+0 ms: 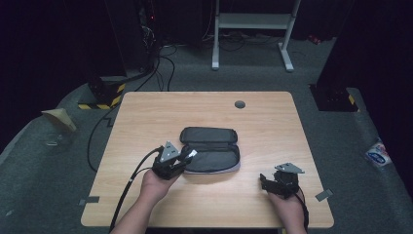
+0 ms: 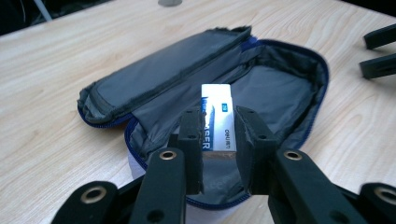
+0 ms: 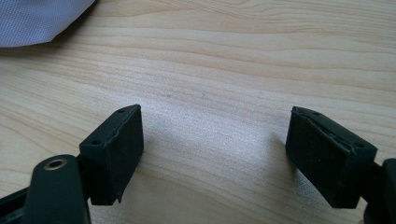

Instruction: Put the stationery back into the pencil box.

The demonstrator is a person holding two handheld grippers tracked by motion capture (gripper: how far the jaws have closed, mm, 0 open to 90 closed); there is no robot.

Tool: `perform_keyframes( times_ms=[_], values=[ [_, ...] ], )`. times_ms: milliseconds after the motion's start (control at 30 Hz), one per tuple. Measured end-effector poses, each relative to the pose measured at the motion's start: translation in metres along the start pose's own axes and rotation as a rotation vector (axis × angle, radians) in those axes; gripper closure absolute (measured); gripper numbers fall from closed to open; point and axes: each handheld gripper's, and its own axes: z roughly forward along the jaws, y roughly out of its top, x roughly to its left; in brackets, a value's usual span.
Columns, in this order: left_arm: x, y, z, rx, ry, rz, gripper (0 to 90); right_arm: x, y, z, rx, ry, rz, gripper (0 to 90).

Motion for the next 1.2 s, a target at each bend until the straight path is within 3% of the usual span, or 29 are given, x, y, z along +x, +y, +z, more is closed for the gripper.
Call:
perform_keyframes(
  times_ms=[200,633,933,967,1000,1033,1200],
  values=[
    [0.000,-0.001,0.007,0.011,0.001,-0.005,73.2,0.000,0.000,0.000,0.000,0.000,0.001,19.2],
    [-0.005,-0.008,0.020,0.089,-0.004,0.014,73.1,0.000,0.000,0.000,0.000,0.002,0.000,19.2],
    [-0.004,-0.011,0.020,0.089,-0.007,0.017,72.8,0.000,0.000,0.000,0.000,0.002,0.000,19.2],
    [-0.004,-0.011,0.019,0.073,-0.010,0.016,72.0,0.000,0.000,0.000,0.000,0.002,-0.001,19.2],
    [-0.004,-0.011,0.018,0.051,-0.010,0.008,63.6,0.000,0.000,0.000,0.000,0.002,0.000,19.2],
    [-0.003,-0.011,0.017,0.044,-0.014,0.001,62.4,0.000,0.000,0.000,0.000,0.002,0.000,19.2],
    [-0.001,-0.011,0.017,0.043,-0.012,-0.026,55.5,0.000,0.000,0.000,0.000,0.002,0.000,19.2]
  ],
)
